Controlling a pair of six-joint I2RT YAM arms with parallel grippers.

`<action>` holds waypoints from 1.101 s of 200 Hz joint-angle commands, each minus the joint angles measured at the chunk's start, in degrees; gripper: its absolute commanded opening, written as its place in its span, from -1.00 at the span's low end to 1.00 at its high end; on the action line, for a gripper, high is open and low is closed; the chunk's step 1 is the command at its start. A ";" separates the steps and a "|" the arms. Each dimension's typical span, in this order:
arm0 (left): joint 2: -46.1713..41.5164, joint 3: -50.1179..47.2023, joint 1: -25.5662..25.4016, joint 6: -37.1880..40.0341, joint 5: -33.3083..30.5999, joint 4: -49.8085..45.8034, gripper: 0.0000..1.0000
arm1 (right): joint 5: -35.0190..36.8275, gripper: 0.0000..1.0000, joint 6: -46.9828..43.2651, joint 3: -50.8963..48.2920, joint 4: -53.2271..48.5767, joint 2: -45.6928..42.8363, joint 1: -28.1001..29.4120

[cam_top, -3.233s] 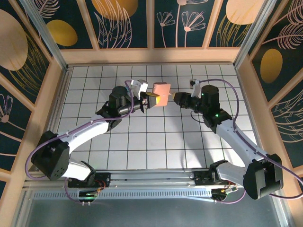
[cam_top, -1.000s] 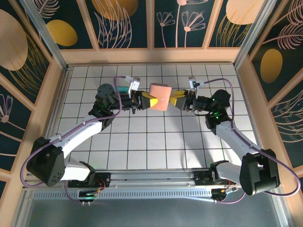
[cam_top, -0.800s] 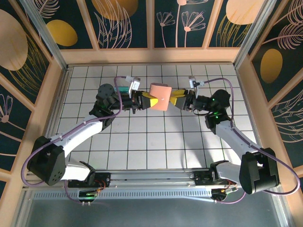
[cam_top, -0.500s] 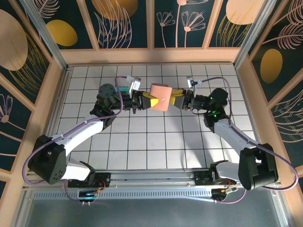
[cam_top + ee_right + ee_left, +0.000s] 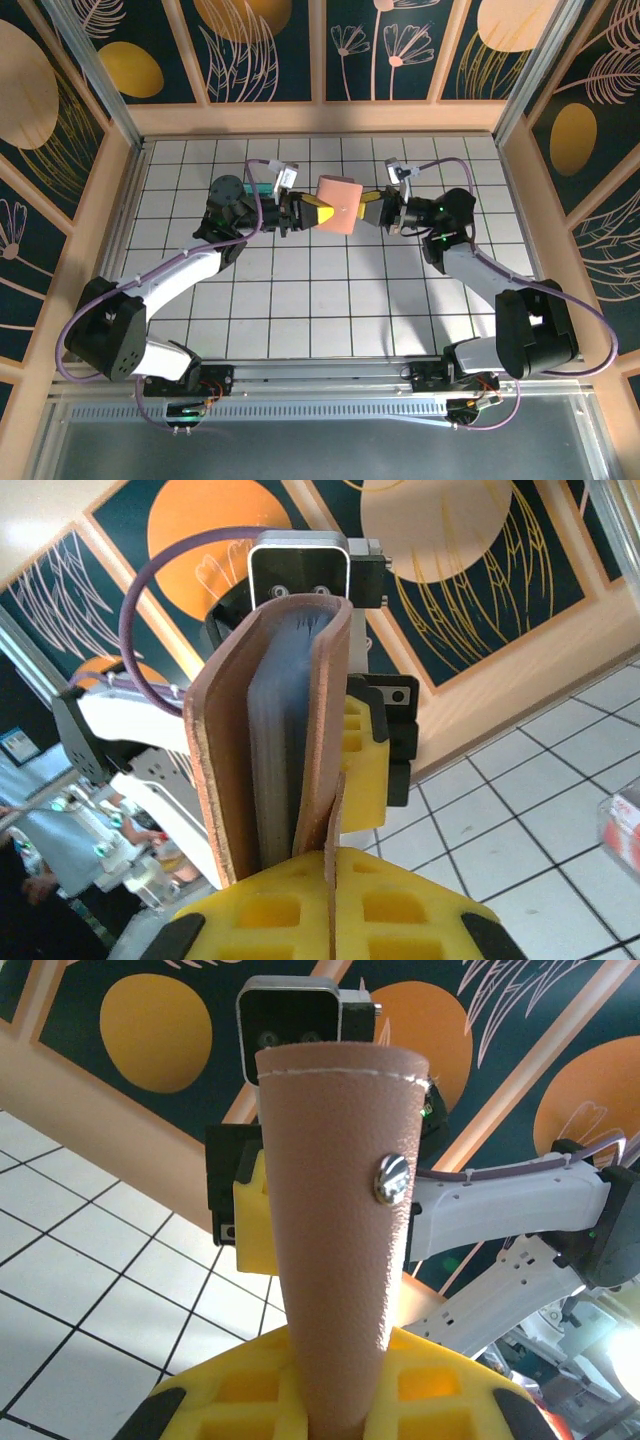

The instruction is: Take the credit cards out of the card holder

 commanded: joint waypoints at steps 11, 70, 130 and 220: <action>0.58 2.01 -0.86 0.54 -1.42 -0.37 -0.70 | 0.55 -1.00 -2.47 2.12 -1.58 -1.96 1.22; 2.06 2.41 -0.85 -2.07 -3.06 0.48 0.20 | 16.04 -1.00 -24.33 7.35 -40.67 -10.10 2.86; 2.92 3.02 -1.38 -1.71 -4.31 -0.35 0.91 | 24.89 -1.00 -26.55 9.95 -51.61 -11.63 4.19; 2.84 6.82 -2.06 8.46 -11.58 -12.90 0.98 | 25.50 -1.00 -29.41 13.01 -56.75 -11.87 5.97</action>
